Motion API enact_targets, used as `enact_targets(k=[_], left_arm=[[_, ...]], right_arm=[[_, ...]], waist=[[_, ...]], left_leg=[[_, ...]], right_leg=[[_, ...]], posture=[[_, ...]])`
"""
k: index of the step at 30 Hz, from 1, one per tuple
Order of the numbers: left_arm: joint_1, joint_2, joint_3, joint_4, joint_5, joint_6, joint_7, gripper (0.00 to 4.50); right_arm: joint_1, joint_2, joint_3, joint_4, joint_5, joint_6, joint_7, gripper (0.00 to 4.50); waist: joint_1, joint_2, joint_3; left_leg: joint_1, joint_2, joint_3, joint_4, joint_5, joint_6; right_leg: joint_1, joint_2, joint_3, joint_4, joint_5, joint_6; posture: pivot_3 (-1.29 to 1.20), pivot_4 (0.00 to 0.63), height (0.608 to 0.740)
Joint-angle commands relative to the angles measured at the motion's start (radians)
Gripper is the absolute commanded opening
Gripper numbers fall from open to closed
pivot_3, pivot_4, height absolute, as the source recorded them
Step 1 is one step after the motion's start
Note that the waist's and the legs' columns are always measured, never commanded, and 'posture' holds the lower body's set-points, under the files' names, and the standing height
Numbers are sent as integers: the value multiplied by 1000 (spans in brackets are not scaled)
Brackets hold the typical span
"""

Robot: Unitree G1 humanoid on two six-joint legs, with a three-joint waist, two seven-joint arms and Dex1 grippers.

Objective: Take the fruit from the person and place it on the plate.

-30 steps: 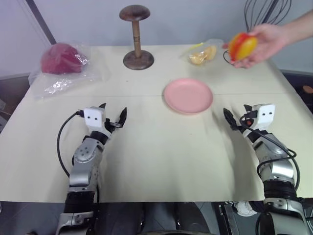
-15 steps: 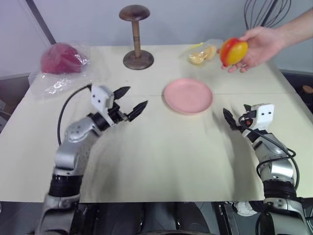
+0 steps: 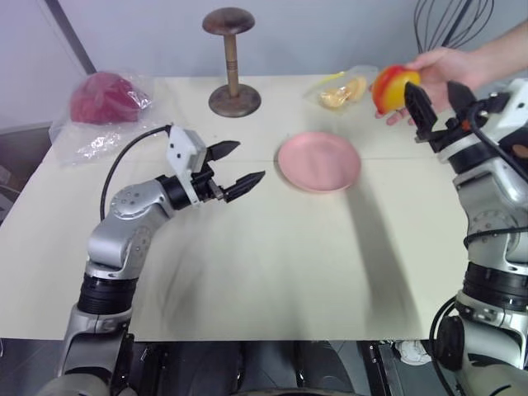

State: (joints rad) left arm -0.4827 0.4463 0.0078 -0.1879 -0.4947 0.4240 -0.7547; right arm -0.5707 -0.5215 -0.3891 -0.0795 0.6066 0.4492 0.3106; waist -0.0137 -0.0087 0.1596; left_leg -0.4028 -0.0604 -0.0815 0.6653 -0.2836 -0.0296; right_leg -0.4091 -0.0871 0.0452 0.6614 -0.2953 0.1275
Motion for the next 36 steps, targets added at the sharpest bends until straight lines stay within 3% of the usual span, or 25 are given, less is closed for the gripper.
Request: enact_targets(k=[1, 17, 21, 27, 32, 36], left_arm=[[13, -5, 11, -45, 4, -11, 20, 4481], [96, -6, 26, -137, 16, -2, 101, 4481], [103, -8, 24, -142, 17, -5, 111, 4500], [101, -12, 17, -136, 21, -9, 112, 4500], [113, -18, 25, -79, 52, -32, 123, 4500], [152, -17, 31, -55, 73, -50, 129, 4500]], right_arm=[[-52, 3, -6, 40, 2, -17, 12, 4500], [-192, 22, 56, 295, -72, -88, 110, 4500], [-199, 24, 45, 292, -69, -90, 114, 3278], [-191, 22, 49, 260, -59, -64, 117, 3227], [-136, 22, 236, 221, -133, 32, 208, 3227], [-142, 71, 270, 316, -181, 3, 197, 3227]], waist=[[-1, 0, 0], [-2, 0, 0], [-3, 0, 0], [-2, 0, 0], [-7, 0, 0], [-6, 0, 0]], left_leg=[[0, 0, 0, 0, 0, 0], [0, 0, 1, 0, 0, 0], [0, 0, 1, 0, 0, 0], [0, 0, 1, 0, 0, 0], [0, 1, 1, 0, 0, 0], [0, 1, 1, -1, 0, 0]], right_leg=[[0, 0, 0, 0, 0, 0], [-1, 0, 1, 0, 0, 0], [-1, 0, 1, 0, 0, 0], [-1, 0, 1, 0, 0, 0], [-1, 0, 1, 0, 0, 0], [-2, 1, 1, 0, 0, 0]], posture=[[0, 150, 740], [0, 150, 740], [0, 150, 740], [0, 150, 740], [0, 150, 740], [0, 150, 740]])
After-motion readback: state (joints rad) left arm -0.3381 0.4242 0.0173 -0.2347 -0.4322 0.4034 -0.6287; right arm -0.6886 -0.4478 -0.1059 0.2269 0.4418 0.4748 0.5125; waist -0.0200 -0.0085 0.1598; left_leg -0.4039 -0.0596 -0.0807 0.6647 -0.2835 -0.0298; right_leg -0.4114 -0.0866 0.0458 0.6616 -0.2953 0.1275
